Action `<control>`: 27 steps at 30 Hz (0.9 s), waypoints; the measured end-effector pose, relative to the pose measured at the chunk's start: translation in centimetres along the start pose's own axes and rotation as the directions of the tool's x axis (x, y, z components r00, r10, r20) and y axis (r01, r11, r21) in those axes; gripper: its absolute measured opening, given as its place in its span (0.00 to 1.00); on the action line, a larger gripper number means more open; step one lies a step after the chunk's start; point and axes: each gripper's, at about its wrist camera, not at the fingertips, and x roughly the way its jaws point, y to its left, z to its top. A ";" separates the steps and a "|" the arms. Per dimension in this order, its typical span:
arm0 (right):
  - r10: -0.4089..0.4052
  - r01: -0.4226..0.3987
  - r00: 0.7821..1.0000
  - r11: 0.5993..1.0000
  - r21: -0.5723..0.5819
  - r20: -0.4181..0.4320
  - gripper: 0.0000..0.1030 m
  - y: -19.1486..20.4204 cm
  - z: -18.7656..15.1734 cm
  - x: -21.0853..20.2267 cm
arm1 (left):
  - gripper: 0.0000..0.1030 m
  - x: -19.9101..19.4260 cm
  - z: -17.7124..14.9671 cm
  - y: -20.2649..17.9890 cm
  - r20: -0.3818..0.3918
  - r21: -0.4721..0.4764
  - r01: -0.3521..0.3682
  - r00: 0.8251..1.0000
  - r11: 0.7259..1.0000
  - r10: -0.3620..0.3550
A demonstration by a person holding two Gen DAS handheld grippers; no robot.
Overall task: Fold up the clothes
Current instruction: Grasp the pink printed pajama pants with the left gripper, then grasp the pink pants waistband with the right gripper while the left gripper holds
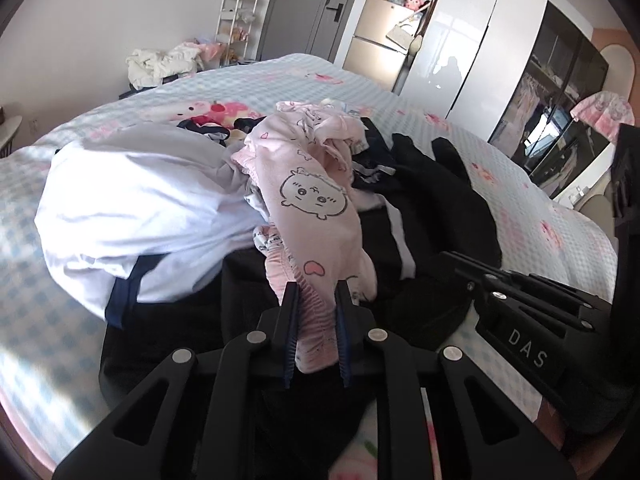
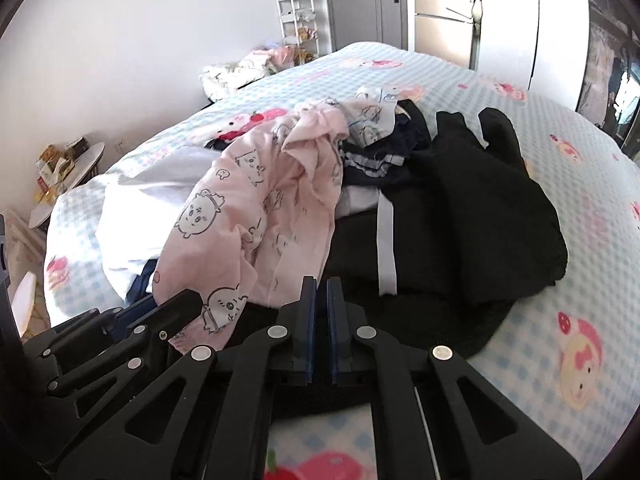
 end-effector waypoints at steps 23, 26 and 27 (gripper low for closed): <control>0.154 -0.160 0.959 0.987 -0.006 -0.238 0.17 4.7 -6.4 2.9 | 0.00 -1.5 -8.2 -0.8 -0.138 0.033 0.152 0.980 0.988 -0.146; 0.147 -0.144 0.967 0.989 0.029 -0.207 0.16 3.9 -6.7 2.4 | 0.01 -0.7 -8.2 0.3 -0.161 -0.007 0.144 0.977 0.990 -0.143; 0.139 -0.134 0.972 0.990 0.036 -0.188 0.16 3.7 -6.4 2.0 | 0.02 -0.5 -7.9 1.3 -0.162 -0.047 0.138 0.976 0.989 -0.144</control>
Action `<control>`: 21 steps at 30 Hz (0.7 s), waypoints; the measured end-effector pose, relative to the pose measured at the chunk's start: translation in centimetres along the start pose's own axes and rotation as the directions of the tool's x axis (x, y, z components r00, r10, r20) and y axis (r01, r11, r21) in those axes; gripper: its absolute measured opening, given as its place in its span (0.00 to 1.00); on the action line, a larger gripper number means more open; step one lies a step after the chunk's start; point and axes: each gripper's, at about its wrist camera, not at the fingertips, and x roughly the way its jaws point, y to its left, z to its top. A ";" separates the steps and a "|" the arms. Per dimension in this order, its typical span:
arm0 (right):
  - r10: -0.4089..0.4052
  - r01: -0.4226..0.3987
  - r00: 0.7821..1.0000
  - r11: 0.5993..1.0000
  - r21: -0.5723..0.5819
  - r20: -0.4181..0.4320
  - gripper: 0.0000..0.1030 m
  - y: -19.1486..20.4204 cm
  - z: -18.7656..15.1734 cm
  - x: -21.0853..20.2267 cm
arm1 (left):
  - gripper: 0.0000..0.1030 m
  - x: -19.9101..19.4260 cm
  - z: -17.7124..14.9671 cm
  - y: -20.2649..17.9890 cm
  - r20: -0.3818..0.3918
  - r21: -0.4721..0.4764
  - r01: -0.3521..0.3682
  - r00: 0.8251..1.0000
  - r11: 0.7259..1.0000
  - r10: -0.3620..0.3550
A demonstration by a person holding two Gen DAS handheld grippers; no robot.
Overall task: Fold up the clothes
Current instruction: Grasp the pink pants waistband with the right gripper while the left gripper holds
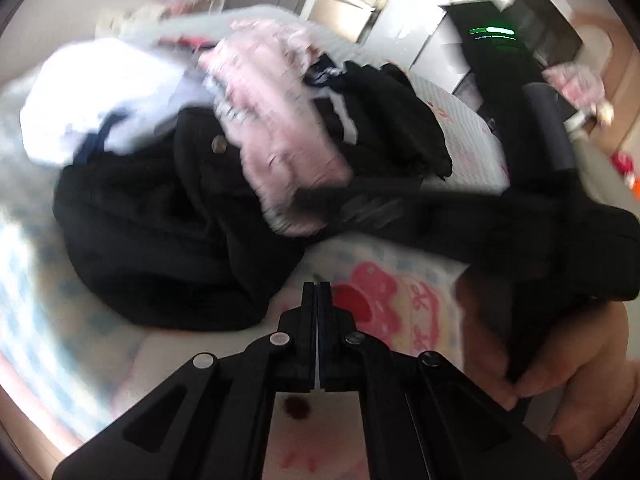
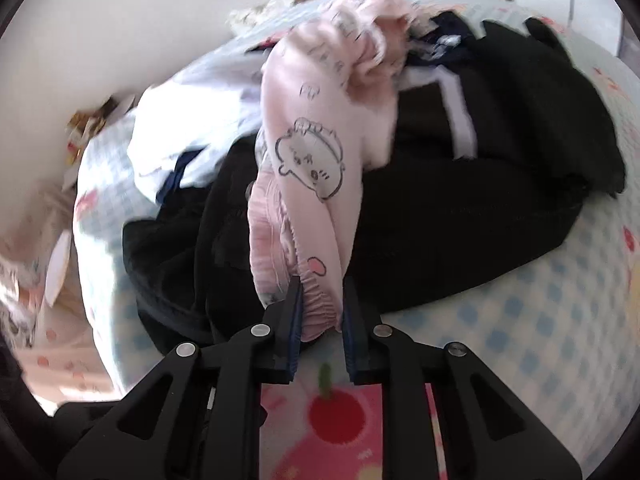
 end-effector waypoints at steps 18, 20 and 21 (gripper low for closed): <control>-0.238 0.233 0.945 0.971 0.047 0.227 0.15 -1.7 -2.5 -5.7 | 0.48 3.0 9.1 0.9 0.069 -0.059 0.084 0.994 0.995 -0.080; -0.247 0.238 0.938 0.969 0.068 0.243 0.15 -2.3 -3.0 -6.7 | 0.48 3.7 9.0 0.3 0.041 -0.045 0.105 0.994 0.993 -0.103; -0.251 0.238 0.935 0.968 0.081 0.252 0.15 -2.7 -3.3 -7.4 | 0.48 4.0 8.7 -0.3 0.024 -0.039 0.125 0.992 0.991 -0.125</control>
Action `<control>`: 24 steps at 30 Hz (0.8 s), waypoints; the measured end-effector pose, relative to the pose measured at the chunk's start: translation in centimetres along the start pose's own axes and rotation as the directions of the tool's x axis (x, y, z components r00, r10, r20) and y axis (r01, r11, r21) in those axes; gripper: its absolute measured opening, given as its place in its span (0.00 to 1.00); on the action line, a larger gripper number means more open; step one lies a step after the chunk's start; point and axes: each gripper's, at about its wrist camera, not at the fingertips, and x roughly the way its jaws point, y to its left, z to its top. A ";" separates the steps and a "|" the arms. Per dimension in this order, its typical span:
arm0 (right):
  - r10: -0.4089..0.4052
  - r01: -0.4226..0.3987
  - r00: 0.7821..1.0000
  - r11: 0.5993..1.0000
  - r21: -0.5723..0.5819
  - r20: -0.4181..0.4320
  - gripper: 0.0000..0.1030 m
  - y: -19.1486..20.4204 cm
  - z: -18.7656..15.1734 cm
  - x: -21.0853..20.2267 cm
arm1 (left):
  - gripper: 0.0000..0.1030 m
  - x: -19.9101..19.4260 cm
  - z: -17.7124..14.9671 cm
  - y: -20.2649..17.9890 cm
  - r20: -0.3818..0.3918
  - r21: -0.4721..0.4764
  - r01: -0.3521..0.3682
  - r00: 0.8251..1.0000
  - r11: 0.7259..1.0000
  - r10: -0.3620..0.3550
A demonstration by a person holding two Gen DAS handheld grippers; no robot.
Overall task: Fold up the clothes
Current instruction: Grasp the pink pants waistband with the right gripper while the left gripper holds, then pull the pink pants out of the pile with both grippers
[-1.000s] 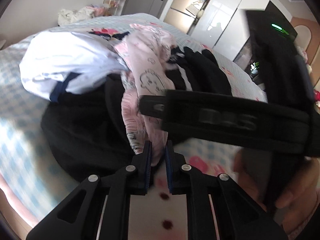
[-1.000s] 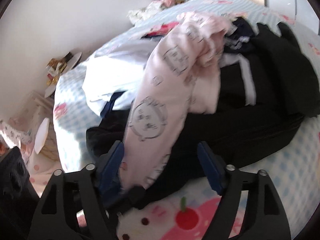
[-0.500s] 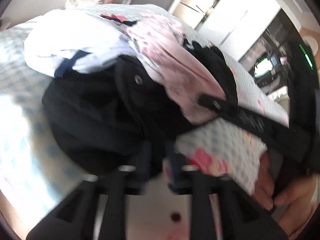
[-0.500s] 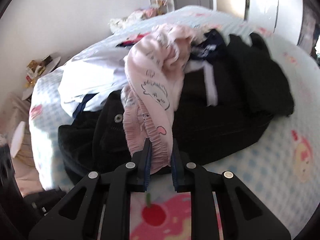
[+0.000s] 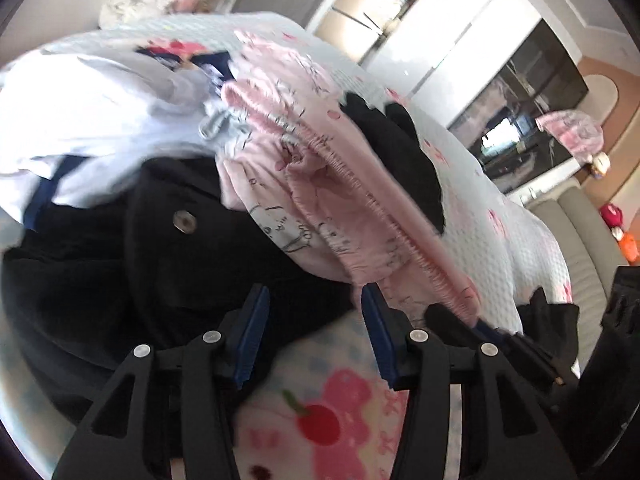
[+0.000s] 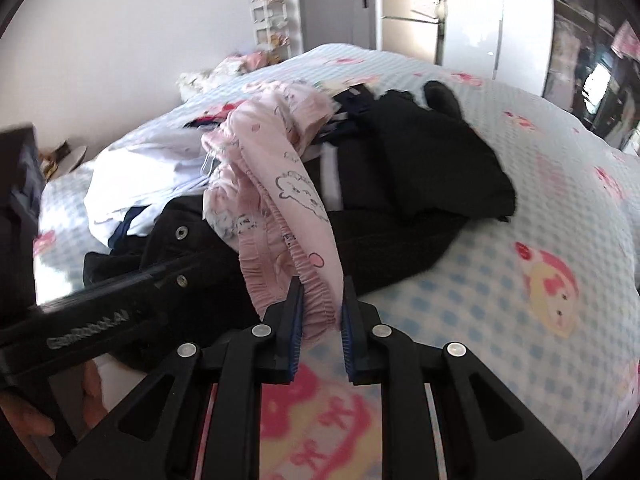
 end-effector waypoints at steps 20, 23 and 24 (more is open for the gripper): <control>-0.143 0.134 0.989 0.972 0.194 0.034 0.14 -11.7 -11.9 -16.4 | 0.48 -0.8 -14.9 -16.7 -0.254 0.143 0.249 0.945 0.958 -0.208; -0.159 0.148 0.987 0.968 0.203 0.035 0.14 -13.2 -13.7 -18.9 | 0.34 -1.1 -16.9 -19.0 -0.281 0.168 0.253 0.939 0.953 -0.200; -0.167 0.158 0.986 0.966 0.206 0.028 0.14 -13.7 -14.3 -19.6 | 0.28 -1.0 -17.8 -19.9 -0.295 0.178 0.258 0.935 0.950 -0.199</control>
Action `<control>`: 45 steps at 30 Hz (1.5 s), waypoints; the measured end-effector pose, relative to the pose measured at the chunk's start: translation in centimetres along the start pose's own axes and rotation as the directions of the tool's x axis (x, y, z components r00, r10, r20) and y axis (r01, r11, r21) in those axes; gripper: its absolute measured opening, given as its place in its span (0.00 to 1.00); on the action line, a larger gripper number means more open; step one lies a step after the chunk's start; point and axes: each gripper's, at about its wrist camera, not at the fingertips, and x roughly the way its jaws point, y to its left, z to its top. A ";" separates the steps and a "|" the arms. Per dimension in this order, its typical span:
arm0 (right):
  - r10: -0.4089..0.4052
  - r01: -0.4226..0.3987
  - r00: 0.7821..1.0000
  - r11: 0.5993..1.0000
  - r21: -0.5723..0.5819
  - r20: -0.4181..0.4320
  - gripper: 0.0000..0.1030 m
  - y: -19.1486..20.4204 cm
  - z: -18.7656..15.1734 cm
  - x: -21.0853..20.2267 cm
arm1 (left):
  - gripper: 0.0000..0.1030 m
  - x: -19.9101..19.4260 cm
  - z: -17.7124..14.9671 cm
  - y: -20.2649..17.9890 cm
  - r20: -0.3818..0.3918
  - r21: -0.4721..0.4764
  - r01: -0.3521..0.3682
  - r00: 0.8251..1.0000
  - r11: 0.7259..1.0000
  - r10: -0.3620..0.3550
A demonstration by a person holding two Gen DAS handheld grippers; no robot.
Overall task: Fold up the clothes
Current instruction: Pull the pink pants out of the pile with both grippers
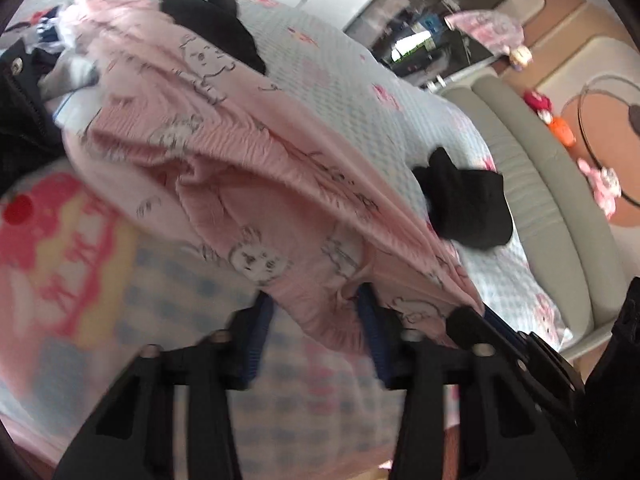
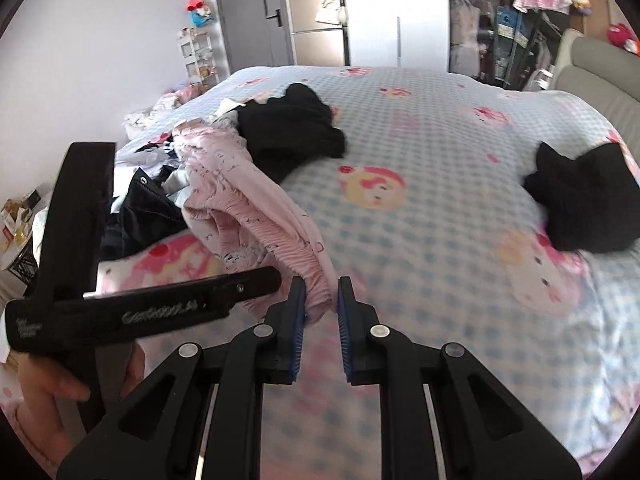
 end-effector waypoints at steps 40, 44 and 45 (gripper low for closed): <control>-0.006 0.024 0.959 0.998 0.058 -0.284 0.20 -5.8 -6.7 9.9 | 0.37 1.9 -4.1 3.2 0.021 -0.047 -0.309 0.950 0.950 0.310; -0.110 0.128 0.967 0.989 0.068 -0.230 0.07 -7.5 -6.2 9.8 | 0.37 1.4 -2.5 5.5 0.054 -0.103 -0.367 0.926 0.925 0.373; -0.138 0.157 0.967 0.985 0.074 -0.213 0.07 -8.1 -6.0 9.5 | 0.37 1.3 -2.1 6.0 0.061 -0.109 -0.372 0.923 0.922 0.379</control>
